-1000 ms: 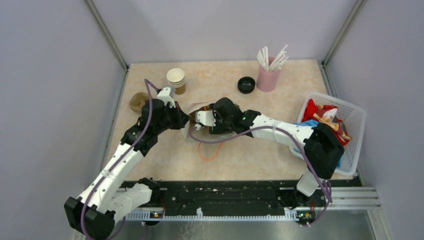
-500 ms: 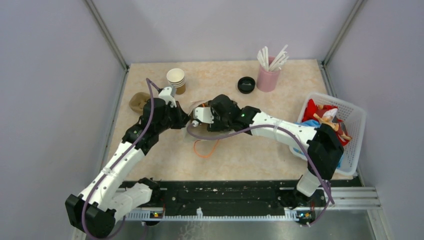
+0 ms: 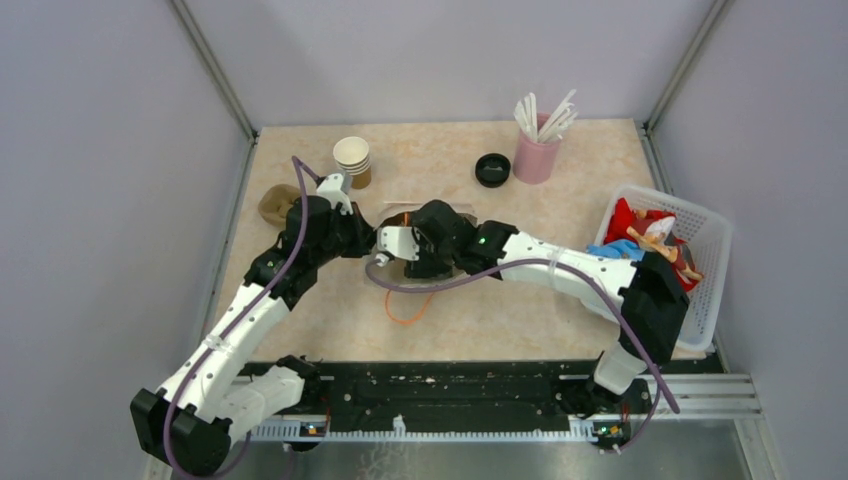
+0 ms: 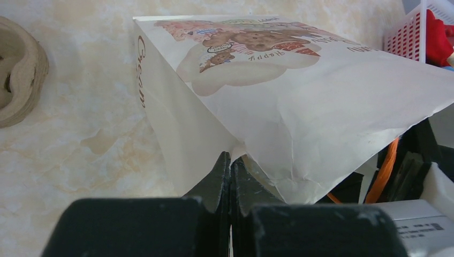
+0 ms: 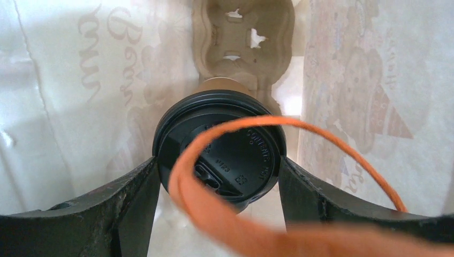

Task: Pack the takeout coffee

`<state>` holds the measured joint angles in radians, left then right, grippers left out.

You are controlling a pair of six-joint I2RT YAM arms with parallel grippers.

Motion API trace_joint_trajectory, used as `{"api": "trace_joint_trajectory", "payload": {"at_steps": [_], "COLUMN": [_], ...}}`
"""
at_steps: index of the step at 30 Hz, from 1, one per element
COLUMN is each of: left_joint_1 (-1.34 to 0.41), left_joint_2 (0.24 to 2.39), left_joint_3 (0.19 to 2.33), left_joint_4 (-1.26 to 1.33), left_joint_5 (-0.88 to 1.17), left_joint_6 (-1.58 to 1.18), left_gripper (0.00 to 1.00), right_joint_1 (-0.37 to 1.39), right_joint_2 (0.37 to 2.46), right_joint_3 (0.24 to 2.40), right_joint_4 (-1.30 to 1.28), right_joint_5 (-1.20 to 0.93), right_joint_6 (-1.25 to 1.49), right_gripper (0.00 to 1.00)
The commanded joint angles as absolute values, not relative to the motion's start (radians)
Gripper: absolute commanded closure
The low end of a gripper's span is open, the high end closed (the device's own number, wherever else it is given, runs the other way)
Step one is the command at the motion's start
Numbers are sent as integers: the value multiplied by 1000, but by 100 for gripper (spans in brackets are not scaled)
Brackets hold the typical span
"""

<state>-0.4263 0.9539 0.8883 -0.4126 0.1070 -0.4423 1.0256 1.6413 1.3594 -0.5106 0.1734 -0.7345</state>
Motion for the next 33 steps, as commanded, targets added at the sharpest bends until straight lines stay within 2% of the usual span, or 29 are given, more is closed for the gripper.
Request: {"api": "trace_joint_trajectory", "payload": {"at_steps": [1, 7, 18, 33], "left_joint_1": [-428, -429, -427, -428], "left_joint_2": [960, 956, 948, 942], "left_joint_3": [923, 928, 922, 927], "left_joint_4": [-396, -410, -417, -421], "left_joint_5": [112, 114, 95, 97], "left_joint_6": [-434, -434, -428, -421], "left_gripper": [100, 100, 100, 100], "right_joint_1": [1034, 1031, 1022, 934], "right_joint_2": [1660, 1731, 1573, 1609], "right_joint_3": [1286, 1241, 1255, 1225], "right_joint_4": [-355, -181, -371, -267], "right_joint_5": [198, 353, 305, 242], "right_joint_6": [-740, -792, -798, -875], "right_gripper": [31, 31, 31, 30]}}
